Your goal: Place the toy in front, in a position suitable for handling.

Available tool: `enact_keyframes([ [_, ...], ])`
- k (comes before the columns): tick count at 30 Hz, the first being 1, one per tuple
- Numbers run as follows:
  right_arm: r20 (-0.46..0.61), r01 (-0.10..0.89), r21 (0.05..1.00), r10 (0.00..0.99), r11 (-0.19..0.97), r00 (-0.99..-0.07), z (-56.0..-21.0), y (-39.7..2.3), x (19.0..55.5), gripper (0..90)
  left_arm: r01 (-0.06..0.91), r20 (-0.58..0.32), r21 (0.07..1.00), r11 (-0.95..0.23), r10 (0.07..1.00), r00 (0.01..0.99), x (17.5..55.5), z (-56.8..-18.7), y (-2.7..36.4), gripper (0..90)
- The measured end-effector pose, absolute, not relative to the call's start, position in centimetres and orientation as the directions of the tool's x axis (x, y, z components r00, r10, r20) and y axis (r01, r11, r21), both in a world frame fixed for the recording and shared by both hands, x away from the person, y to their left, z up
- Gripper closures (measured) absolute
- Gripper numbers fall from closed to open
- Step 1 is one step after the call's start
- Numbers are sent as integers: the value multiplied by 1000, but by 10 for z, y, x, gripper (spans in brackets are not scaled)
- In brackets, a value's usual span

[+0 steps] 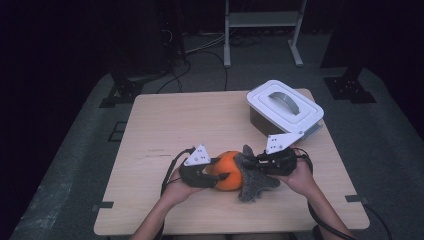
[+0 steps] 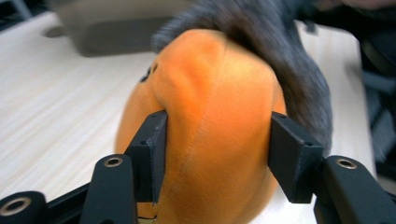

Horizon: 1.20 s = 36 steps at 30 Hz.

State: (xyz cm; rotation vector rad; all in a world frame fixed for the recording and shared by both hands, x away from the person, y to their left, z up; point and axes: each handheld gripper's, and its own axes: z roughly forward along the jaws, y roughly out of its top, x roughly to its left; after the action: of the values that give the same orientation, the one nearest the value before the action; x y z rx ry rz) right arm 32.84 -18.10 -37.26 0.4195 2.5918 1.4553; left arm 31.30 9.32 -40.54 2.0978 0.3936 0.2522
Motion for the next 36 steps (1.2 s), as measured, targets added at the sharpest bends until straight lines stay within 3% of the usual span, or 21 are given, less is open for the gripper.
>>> enact_keyframes([
  [4,22,184,853,318,489,-948,-372,-183,331,811,157,41,843,-514,352,935,309,-405,89,387],
  [9,42,196,832,293,519,-955,-380,-182,331,810,183,20,839,-513,365,931,313,-406,89,207],
  [10,45,197,829,289,523,-956,-380,-182,332,810,187,13,840,-510,363,932,314,-407,89,204],
  [14,27,173,833,273,526,-962,-372,-177,326,810,155,43,836,-526,345,938,310,-409,86,359],
  [20,-44,89,805,208,587,-977,-367,-156,314,814,75,131,825,-560,318,939,300,-406,80,466],
  [28,8,163,801,263,576,-965,-370,-176,325,815,66,129,828,-557,303,944,300,-407,77,465],
  [36,-22,110,785,205,610,-979,-367,-154,315,815,26,153,804,-594,249,956,295,-410,71,452],
])
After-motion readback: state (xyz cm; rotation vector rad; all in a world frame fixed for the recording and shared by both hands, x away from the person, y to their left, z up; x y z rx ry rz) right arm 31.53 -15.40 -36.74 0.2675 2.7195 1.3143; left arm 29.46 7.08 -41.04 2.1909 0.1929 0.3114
